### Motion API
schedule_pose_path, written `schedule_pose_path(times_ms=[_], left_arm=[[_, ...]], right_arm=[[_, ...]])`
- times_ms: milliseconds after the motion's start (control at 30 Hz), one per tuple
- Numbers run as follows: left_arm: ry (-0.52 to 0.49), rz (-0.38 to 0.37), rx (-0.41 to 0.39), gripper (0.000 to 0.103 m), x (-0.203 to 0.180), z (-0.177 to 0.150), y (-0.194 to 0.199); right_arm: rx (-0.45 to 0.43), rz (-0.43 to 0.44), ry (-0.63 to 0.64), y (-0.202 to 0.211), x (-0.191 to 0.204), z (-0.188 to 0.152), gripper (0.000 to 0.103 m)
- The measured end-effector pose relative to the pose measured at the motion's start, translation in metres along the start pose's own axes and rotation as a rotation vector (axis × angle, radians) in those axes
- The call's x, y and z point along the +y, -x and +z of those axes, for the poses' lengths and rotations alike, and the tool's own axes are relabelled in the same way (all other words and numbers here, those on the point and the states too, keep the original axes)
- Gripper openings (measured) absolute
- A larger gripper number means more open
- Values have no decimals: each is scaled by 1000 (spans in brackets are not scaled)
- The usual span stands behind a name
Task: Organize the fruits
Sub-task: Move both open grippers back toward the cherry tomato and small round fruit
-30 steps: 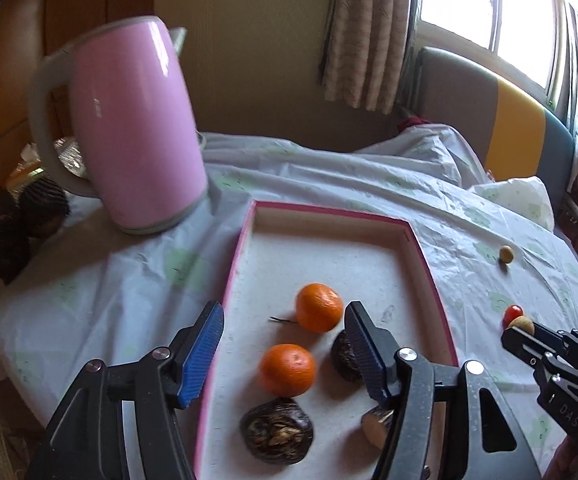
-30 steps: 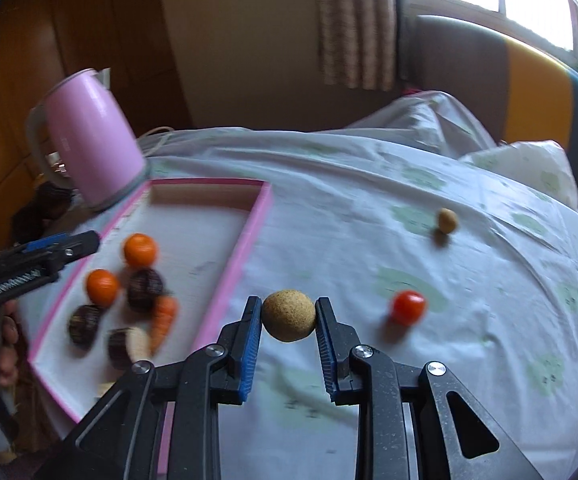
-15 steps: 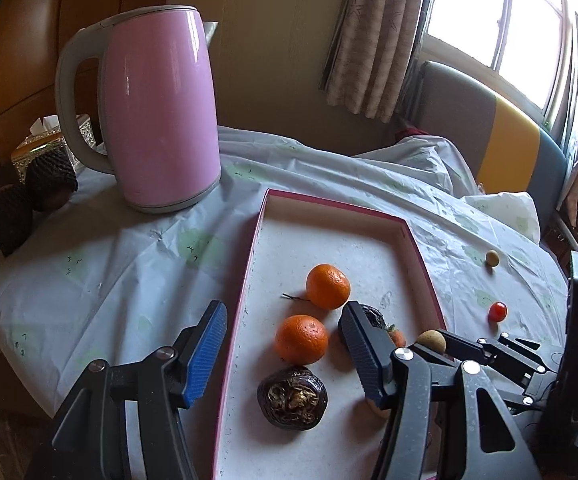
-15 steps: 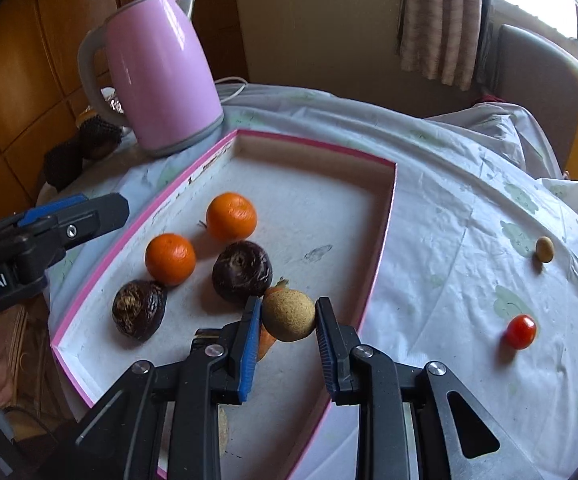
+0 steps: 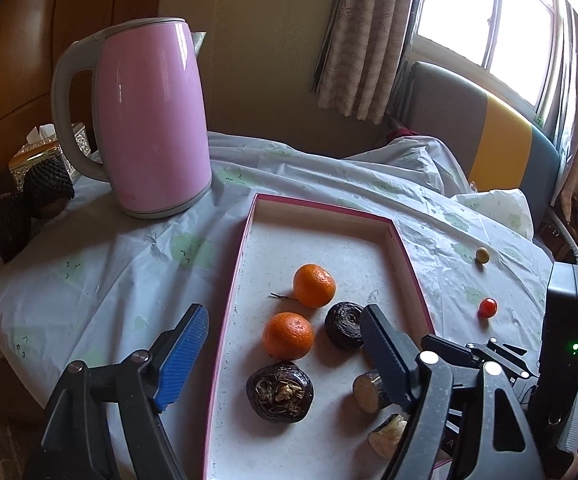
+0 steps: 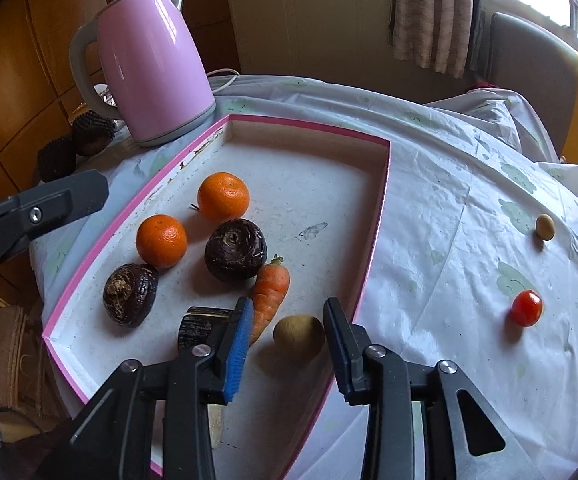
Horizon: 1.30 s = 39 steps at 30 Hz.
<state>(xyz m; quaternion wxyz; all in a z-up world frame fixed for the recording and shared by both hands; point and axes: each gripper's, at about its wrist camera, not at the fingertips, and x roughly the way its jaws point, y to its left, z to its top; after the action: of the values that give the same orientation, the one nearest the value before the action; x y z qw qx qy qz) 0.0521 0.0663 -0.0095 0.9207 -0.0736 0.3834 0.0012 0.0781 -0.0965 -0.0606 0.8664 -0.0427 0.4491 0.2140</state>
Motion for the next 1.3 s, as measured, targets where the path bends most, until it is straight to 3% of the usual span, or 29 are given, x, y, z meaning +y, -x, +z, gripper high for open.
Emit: schedule_pose_path(times_ms=[400,900,1133,1200,1300], left_arm=[[-58,-17,-19,81,-18,-1,9],[-207,-91,0,85,-77,-3,2],[-285,-141,33,90,-117,-6,-11],[-302,-158,40,102,-127,-6,-15],[-318,-204,53,103,-143,-7,-20]], right_arm=[[-89,-11,-104,37,-21,-12,52],[-130,-156,-320,68,-114,-37,54],[-144,-221,-383,81,-152,-44,54],[-145,-228,-390,82,-157,-45,54],[-150,-247,-411,86,-171,-48,54]])
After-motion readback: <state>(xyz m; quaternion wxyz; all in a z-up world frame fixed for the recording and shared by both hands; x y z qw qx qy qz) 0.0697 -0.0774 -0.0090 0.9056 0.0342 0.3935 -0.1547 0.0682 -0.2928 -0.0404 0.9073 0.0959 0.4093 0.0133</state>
